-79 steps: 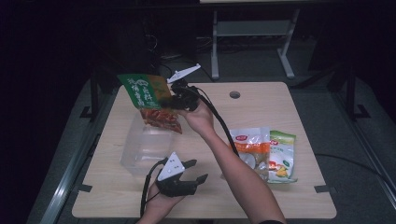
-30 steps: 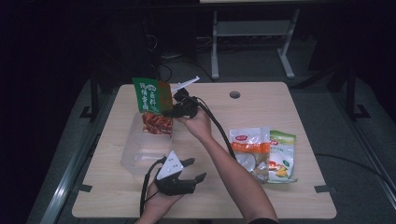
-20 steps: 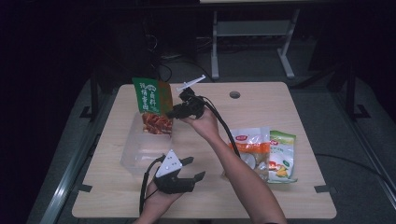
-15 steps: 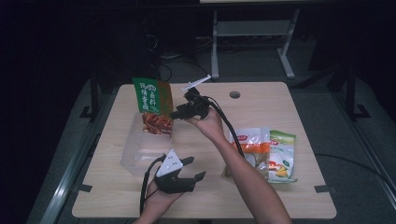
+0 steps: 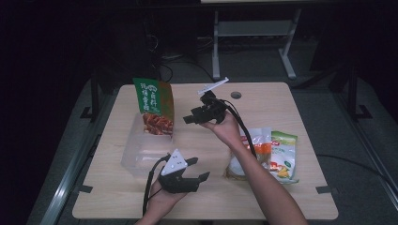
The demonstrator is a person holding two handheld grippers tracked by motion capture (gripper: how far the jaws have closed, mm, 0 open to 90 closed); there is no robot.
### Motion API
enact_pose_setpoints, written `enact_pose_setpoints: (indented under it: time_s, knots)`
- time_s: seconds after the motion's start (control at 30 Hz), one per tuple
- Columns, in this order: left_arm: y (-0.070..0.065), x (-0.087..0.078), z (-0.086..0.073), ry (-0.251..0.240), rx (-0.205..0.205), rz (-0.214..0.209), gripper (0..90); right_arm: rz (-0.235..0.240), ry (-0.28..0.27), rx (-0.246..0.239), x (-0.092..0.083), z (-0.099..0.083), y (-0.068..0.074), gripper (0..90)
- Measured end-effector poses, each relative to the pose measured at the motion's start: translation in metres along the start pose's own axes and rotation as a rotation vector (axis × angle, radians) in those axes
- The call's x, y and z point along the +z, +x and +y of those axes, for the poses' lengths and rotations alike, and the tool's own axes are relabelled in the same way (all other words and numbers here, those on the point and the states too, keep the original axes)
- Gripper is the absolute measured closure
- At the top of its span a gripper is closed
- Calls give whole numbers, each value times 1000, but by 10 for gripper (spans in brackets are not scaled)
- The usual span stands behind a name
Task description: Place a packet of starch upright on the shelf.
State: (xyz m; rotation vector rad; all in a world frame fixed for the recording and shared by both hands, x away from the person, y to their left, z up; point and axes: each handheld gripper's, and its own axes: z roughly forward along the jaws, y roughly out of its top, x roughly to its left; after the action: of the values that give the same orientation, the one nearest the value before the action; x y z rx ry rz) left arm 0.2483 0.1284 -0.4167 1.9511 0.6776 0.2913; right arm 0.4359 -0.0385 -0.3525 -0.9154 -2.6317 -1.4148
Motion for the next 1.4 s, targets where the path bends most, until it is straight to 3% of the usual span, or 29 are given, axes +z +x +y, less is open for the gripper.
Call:
enact_pose_setpoints:
  time_s: [0.3,0.7,1.07,1.4]
  knots:
    - [-1,9,2,18,-6,-10,336,-41,-8,10,-40,-20,-4,381]
    - [-5,27,8,63,4,-26,308,-106,23,70,-90,-55,-13,342]
    - [-11,58,14,95,18,-67,321,-166,54,107,-120,-86,-21,321]
    - [-12,78,18,111,0,-84,367,-201,66,151,-142,-112,-28,325]
